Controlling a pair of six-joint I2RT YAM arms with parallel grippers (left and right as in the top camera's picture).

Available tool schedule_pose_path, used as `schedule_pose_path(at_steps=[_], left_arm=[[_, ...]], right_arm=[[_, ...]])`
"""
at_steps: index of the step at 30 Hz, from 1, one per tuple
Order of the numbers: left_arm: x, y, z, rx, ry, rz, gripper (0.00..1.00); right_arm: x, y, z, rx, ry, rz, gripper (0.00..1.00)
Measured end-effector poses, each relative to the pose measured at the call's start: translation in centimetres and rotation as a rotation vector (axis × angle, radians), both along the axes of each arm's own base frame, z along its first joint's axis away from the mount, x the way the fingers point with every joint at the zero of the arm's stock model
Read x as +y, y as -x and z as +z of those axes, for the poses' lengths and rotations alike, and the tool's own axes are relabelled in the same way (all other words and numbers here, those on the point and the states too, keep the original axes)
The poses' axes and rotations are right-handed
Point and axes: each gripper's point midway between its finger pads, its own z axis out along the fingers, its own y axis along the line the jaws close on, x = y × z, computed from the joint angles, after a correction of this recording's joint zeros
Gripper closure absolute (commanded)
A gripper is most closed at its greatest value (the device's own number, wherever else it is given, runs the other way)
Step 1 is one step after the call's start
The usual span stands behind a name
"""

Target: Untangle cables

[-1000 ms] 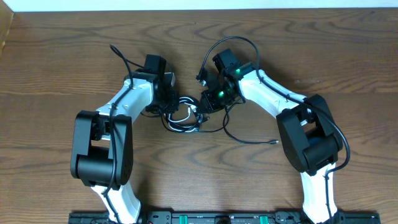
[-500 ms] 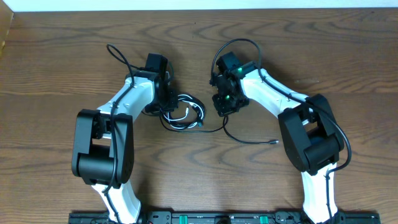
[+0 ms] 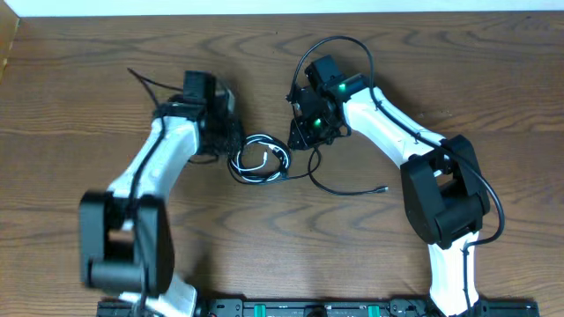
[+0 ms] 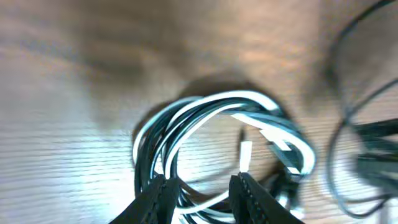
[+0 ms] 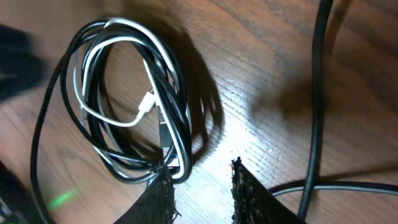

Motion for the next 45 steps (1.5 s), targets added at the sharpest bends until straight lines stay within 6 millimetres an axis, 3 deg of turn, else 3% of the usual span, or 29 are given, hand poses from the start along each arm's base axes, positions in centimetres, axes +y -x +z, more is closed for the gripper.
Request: schedule_pose_path(at_steps=[1,3,7,8,11,15,20,24,25,30,31,32,33,37,40,45], left_arm=[[0.1,-0.4,2.0,-0.062,0.0,0.002,0.65],[0.3,-0.7,3.2,-0.1,-0.01,0.007,0.64],[0.8,-0.7,2.2,-0.081,-0.043,0.016,0.65],[0.9,-0.6,1.7,-0.066,-0.051,0.017,0.65],[1.1,-0.3,-0.4,-0.009,-0.065,0.016,0.65],[1.3,0.3,-2.0,0.044,-0.078,0.01,0.65],[1.3,0.3,-2.0,0.043,-0.082,0.002,0.65],[1.2,0.4,-2.0,0.044,-0.078,-0.002,0.65],[1.2,0.4,-2.0,0.047,-0.074,-0.003,0.65],[1.1,0.2,-1.9,0.035,-0.07,-0.003,0.65],[1.0,-0.2,-1.9,0.021,-0.069,-0.002,0.65],[1.0,-0.7,-1.7,-0.003,-0.066,-0.002,0.65],[1.0,-1.1,-1.6,-0.019,-0.065,0.0,0.65],[1.3,-1.8,-1.4,-0.045,-0.061,0.011,0.67],[2.2,-1.7,-1.5,-0.031,-0.063,0.034,0.67],[4.6,-1.7,0.7,-0.057,-0.035,0.115,0.67]], right_arm=[[0.1,0.2,-0.1,0.012,0.004,-0.012,0.68],[0.5,0.9,-0.6,0.033,0.017,-0.031,0.64],[1.7,3.1,-2.3,0.052,0.063,-0.019,0.62],[2.2,3.7,-2.7,0.052,0.072,-0.014,0.64],[3.4,5.2,-3.8,0.038,0.106,-0.006,0.99],[4.0,4.9,-3.8,0.004,0.116,-0.025,0.99],[1.6,2.7,-3.8,-0.024,0.148,-0.061,0.99],[-0.1,-1.0,-3.1,-0.149,0.146,-0.038,0.99],[-0.7,-2.8,-2.6,-0.223,0.139,-0.017,0.99],[0.2,-5.0,-1.5,-0.398,0.088,0.154,0.99],[0.6,-5.0,-1.2,-0.425,0.071,0.19,0.96],[1.0,-5.1,-1.0,-0.45,0.06,0.224,0.76],[1.3,-5.2,-0.8,-0.469,0.047,0.243,0.7],[1.7,-5.5,-0.4,-0.48,0.024,0.237,0.6],[1.8,-5.5,0.5,-0.458,0.024,0.222,0.58],[2.7,-6.5,3.9,-0.473,-0.002,0.212,0.57]])
